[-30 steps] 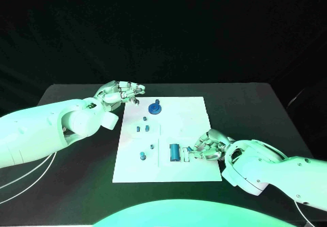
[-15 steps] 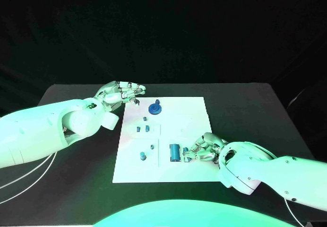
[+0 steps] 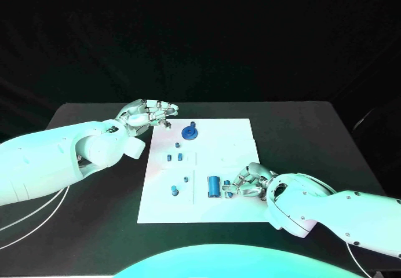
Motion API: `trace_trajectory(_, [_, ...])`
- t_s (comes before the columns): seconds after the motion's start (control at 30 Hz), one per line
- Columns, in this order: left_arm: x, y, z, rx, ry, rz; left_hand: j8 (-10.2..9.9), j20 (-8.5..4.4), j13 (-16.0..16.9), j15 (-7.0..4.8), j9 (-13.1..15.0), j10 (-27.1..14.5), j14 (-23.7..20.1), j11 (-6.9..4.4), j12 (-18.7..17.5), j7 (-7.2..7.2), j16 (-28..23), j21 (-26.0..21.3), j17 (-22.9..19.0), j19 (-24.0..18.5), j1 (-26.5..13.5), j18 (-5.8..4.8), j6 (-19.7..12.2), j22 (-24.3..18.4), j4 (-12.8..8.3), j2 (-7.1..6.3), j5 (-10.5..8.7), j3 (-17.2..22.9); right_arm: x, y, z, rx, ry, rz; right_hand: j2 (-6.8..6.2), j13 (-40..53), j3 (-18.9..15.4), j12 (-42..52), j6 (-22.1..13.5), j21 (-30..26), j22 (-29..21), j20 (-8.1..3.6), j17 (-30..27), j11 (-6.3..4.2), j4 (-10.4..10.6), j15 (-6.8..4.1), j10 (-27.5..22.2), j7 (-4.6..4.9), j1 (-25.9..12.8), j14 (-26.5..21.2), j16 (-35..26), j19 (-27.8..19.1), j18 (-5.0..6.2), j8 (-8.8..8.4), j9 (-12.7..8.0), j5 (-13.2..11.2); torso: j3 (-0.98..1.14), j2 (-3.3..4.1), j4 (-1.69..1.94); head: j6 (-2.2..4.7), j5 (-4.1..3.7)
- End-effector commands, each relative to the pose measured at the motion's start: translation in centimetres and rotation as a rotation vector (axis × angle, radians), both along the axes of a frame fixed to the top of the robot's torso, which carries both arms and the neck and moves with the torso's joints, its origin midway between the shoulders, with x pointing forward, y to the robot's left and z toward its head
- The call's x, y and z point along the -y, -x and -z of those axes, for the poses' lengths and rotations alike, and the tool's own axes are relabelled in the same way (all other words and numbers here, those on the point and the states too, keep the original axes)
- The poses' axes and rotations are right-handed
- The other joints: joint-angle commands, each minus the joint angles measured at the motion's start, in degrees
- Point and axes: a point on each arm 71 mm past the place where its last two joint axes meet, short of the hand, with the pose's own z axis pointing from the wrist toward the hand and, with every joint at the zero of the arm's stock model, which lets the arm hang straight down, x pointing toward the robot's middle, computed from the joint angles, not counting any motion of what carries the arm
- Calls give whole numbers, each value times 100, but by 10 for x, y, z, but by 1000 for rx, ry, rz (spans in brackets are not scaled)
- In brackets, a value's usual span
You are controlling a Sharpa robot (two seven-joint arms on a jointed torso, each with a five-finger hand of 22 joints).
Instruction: Assemble the parts on the task board
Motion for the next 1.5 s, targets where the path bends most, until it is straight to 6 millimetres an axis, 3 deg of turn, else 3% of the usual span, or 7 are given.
trace_trajectory(0.03, [2,0,-1,-1,10,17,24,16,-8,-6,8,-34,-28,-21,33,-8,24,-32,-4,39,-26,36,-29,-10,6,20,-1,2,-4,3,1,-6,4,-43,-23,1203,-61,42,24,25,1507,-20,1228,-21,-5,-33,358,-3,-98,539,-3,589,-81,32,21,2,0,1,0,-8,1])
trace_trajectory(0.37, [1,0,0,-2,7,13,24,16,-8,-6,8,-34,-28,-21,33,-8,24,-32,-4,39,-26,36,-29,-10,6,20,-1,2,1,2,1,2,14,-48,-127,1209,-632,33,-11,25,1507,-31,1216,-35,15,-46,358,-22,-790,536,-11,589,-81,147,90,-3,0,0,-1,-21,15])
trace_trajectory(0.77, [0,0,0,-1,5,8,24,16,-8,-6,8,-34,-28,-21,33,-8,24,-32,-4,39,-26,36,-29,-10,6,20,-1,2,7,4,0,14,12,-61,-102,1214,-850,32,-44,25,1507,-36,1213,-41,-33,-50,359,-28,-560,536,-13,589,-81,185,113,4,1,1,-3,-17,28])
trace_trajectory(1.23, [-6,-6,-3,57,36,-68,32,26,-15,7,7,-36,-108,-18,60,-12,-4,-93,-18,11,-84,29,-64,-39,43,-2,-1,-40,44,-37,-27,259,-379,66,102,861,-1192,-773,-680,-385,1389,145,828,202,-100,153,-71,250,347,435,-243,456,3,-164,-5,4,-46,-87,-30,270,-26])
trace_trajectory(1.3, [-8,-9,-3,71,45,-104,44,42,-25,19,7,-29,-298,-17,82,-20,-111,-218,-65,-92,-108,25,-85,-95,73,-12,2,-63,55,-55,-31,287,-463,112,121,504,-1223,-1535,-818,-1180,1158,197,450,266,-130,206,-509,323,585,312,-489,181,157,-224,-19,2,-42,-105,-52,403,-37])
trace_trajectory(1.43, [-12,-17,2,90,55,-181,98,153,-123,103,18,80,-918,9,40,-39,-765,-894,-404,-464,-145,15,-136,-467,181,-19,-5,-167,75,-89,-35,338,-561,202,152,-1162,-1307,-4429,-1157,-4443,3,365,-1433,437,-109,371,-2371,490,1079,-638,-2097,-1046,679,-244,-33,1,-34,-162,-72,593,-62])
trace_trajectory(1.5, [-15,-22,6,99,54,-227,120,219,-220,169,22,143,-1189,39,-89,-45,-1191,-1257,-608,-634,-138,-11,-160,-682,235,-15,-9,-201,84,-107,-34,365,-592,245,168,-1706,-1269,-4849,-1288,-6103,-742,423,-2397,500,-40,443,-2540,555,1258,-1246,-3098,-1651,914,-264,-106,-16,-27,-190,-74,705,-28])
